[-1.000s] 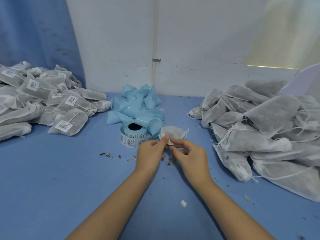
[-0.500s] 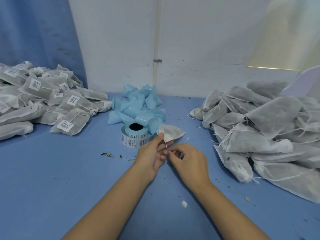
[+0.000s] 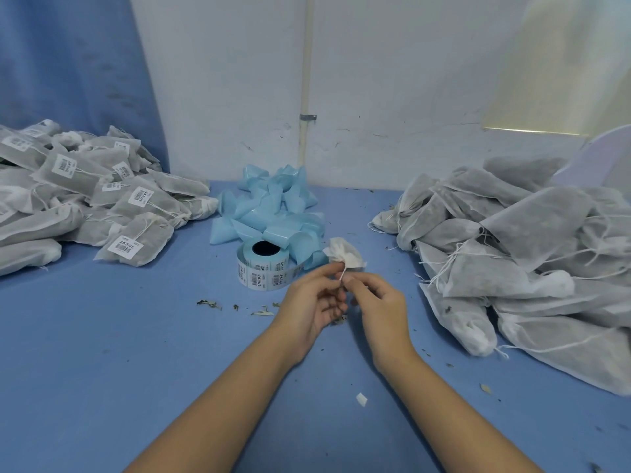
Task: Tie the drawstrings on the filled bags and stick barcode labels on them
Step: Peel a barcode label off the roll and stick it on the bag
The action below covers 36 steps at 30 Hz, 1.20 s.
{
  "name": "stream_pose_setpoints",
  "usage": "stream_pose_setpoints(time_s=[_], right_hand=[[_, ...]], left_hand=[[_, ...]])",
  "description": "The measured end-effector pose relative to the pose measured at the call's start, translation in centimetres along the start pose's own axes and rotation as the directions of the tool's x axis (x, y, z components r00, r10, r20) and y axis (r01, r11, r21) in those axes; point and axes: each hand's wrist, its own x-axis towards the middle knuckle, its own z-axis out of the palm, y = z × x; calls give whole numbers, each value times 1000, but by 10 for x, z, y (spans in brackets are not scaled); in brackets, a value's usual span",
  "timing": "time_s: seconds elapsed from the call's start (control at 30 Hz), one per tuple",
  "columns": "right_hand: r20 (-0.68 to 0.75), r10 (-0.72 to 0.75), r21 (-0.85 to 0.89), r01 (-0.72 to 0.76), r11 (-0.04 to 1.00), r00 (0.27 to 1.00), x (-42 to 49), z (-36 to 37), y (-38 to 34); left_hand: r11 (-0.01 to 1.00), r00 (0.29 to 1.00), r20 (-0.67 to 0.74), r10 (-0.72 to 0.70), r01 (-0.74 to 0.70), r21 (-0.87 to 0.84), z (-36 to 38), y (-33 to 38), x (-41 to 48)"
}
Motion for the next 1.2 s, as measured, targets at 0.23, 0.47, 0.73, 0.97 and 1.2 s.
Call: stream_pose_setpoints(time_s=[0.23, 0.47, 0.73, 0.97, 1.2], right_hand=[[-74, 137, 146, -125, 981, 988, 3, 0, -1], [-91, 295, 383, -240, 892, 951, 9, -7, -1], [32, 300, 466, -280, 839, 954, 15, -14, -1], [120, 217, 227, -239, 944, 969, 15, -14, 1], [-1, -138, -498, 119, 859, 990, 10, -13, 10]], left_hand=[[977, 1000, -4, 28, -27, 210, 5, -5, 0], [958, 1000, 12, 8, -11, 286, 16, -5, 1], [792, 981, -18, 193, -145, 592, 3, -8, 3], [210, 835, 189, 517, -338, 917, -23, -11, 6], [-99, 690, 312, 653, -331, 939, -13, -3, -7]])
